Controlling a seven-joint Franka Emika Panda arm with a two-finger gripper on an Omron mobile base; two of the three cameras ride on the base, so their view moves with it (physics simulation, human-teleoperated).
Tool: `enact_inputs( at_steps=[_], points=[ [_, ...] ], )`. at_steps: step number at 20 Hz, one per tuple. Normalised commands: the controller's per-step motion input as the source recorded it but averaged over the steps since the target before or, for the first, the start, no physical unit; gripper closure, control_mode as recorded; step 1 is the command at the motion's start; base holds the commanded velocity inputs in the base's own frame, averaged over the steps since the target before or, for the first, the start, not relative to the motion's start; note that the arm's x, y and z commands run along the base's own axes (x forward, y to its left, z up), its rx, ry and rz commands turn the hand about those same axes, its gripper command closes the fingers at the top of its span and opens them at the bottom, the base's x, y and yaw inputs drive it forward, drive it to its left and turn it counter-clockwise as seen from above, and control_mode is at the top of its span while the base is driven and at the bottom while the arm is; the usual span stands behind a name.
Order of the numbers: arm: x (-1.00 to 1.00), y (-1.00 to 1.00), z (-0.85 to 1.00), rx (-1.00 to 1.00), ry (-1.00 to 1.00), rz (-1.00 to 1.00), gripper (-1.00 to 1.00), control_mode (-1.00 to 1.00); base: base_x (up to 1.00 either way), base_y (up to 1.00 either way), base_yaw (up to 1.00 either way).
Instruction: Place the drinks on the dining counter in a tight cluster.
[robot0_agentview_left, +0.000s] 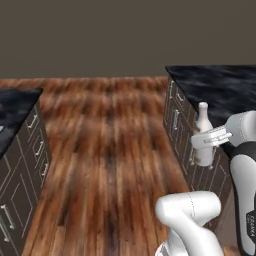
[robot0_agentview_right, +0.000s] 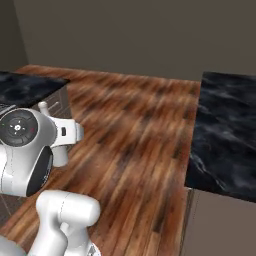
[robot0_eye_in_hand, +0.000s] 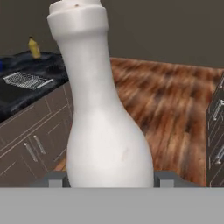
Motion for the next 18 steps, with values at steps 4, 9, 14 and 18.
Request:
enact_inputs(
  at_steps=[4,9,14,18],
  points=[
    [0.00,0.00,0.00,0.00,0.00,0.00,1.00,1.00,1.00,0.97,-0.39],
    [0.00,0.00,0.00,0.00,0.00,0.00,1.00,1.00,1.00,0.58,-0.10],
    [0.00,0.00,0.00,0.00,0.00,0.00,1.00,1.00,1.00,0.35,-0.05],
    [0.00,0.00,0.00,0.00,0.00,0.00,1.00,1.00,1.00,0.45,-0.01]
  ],
)
